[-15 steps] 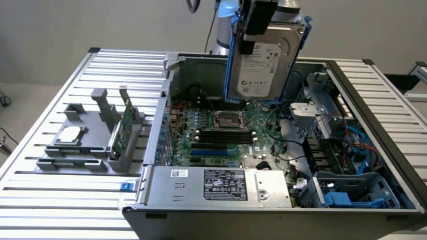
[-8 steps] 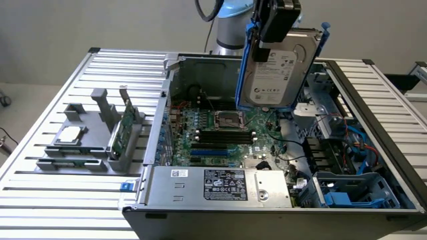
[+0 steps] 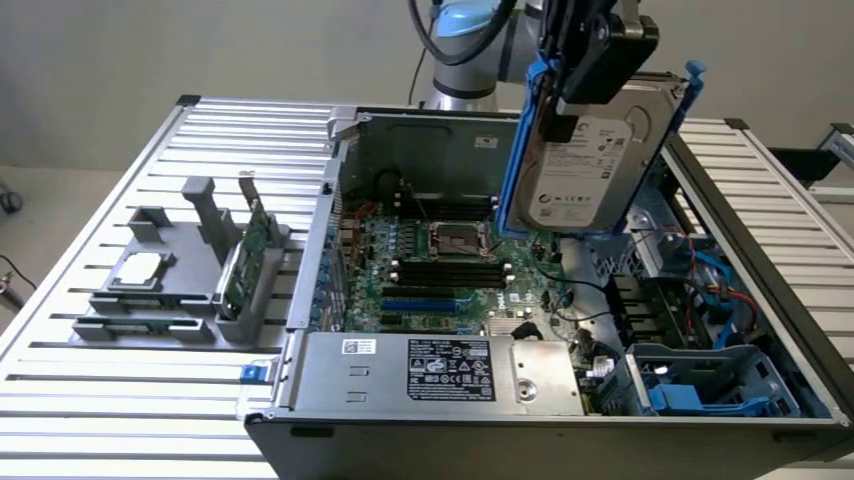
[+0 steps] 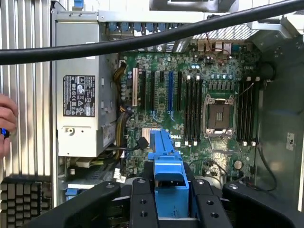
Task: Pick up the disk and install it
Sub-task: 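Pick up the disk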
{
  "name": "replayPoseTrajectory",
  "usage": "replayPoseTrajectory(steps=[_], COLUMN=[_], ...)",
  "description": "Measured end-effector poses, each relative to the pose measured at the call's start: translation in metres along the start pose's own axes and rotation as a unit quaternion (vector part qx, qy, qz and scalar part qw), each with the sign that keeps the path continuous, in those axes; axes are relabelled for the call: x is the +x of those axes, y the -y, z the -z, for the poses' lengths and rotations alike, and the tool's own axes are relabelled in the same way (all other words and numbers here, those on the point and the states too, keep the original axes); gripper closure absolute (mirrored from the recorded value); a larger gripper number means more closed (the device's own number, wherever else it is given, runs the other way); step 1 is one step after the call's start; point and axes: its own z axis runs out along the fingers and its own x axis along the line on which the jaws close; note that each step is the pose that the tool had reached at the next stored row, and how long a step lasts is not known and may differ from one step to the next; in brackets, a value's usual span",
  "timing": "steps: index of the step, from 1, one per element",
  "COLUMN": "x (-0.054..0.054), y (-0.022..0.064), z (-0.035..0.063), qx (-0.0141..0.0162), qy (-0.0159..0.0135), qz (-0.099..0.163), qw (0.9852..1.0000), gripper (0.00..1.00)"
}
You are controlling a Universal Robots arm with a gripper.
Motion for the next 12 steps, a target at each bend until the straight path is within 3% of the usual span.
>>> replayPoseTrajectory(steps=[12], x=[0.043], y=[0.0148], z=[0.0003], qx=[-0.0001], qy=[0.0], qz=[0.0], qw=[1.0], gripper=[0.67])
